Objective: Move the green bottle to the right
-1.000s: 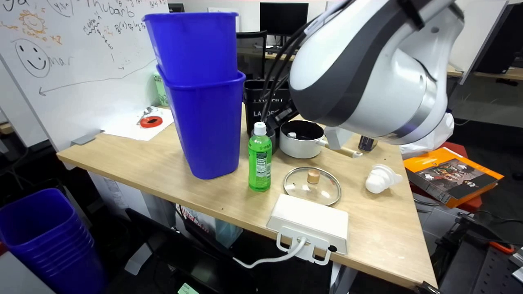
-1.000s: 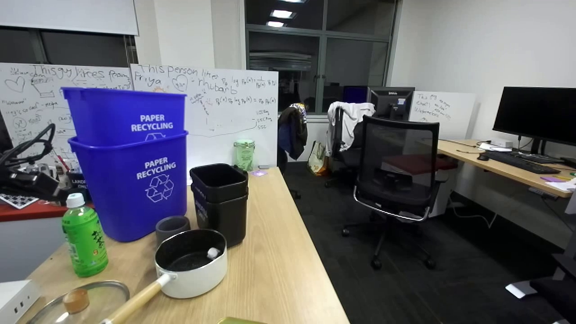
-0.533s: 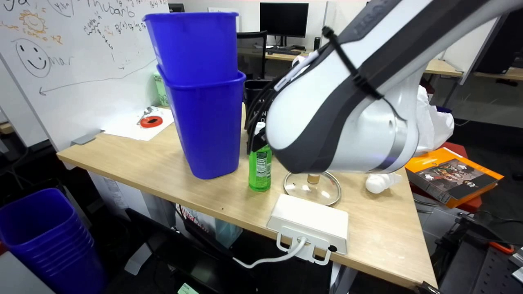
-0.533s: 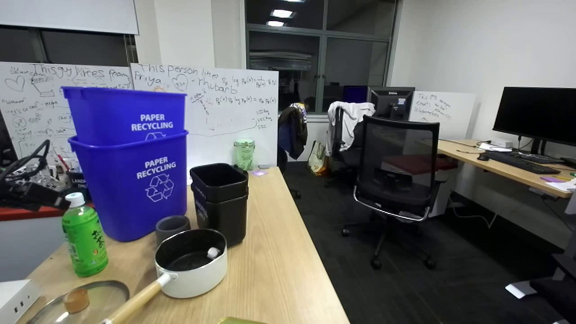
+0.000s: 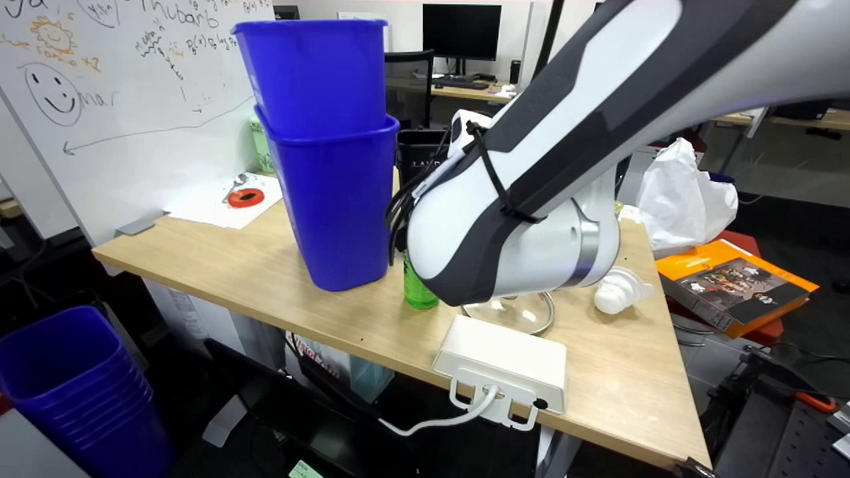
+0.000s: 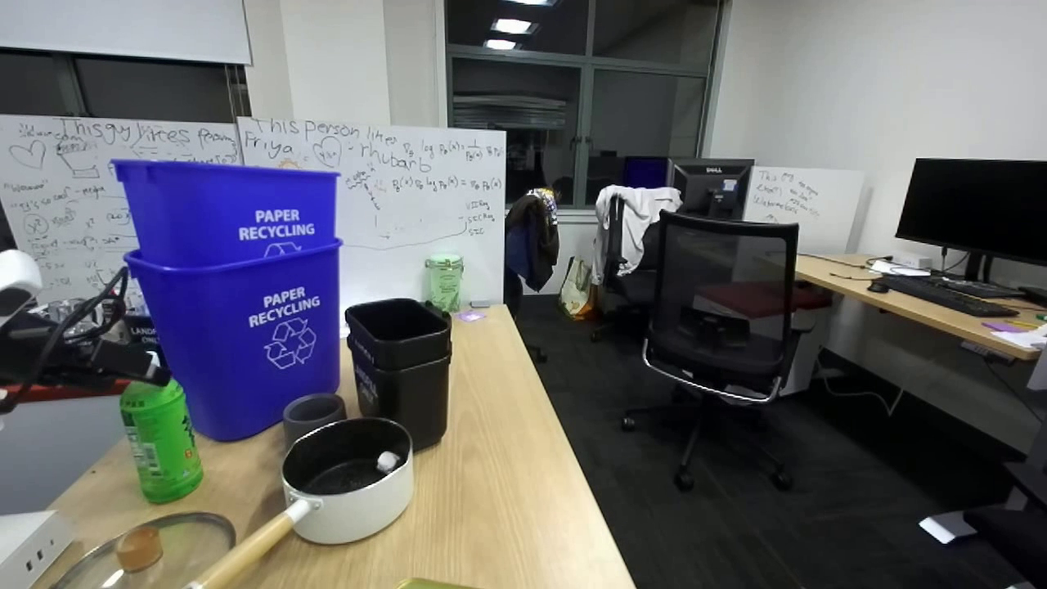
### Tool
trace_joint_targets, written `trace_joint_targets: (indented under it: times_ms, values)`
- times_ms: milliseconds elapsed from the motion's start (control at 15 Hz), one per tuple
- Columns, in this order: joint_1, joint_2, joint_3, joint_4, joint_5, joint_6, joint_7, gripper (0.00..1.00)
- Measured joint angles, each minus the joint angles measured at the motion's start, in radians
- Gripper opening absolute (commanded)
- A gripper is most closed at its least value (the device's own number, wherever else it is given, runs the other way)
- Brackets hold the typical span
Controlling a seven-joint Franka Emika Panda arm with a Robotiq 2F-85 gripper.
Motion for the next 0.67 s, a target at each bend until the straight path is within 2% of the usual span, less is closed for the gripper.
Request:
trace_joint_targets:
  times_ms: [67, 133, 267, 533, 667]
  values:
    - [-0.004, 0.009, 0.000, 0.002, 0.000, 0.000, 0.011, 0.97]
    - [-0.006, 0.018, 0.000, 0.005, 0.000, 0.000, 0.022, 0.74]
    - [-0.007, 0.033, -0.002, 0.013, 0.000, 0.000, 0.053, 0.69]
    - [-0.002, 0.056, -0.024, 0.039, 0.000, 0.000, 0.099, 0.41]
    - [-0.002, 0.057, -0.032, 0.044, 0.000, 0.000, 0.115, 0.35]
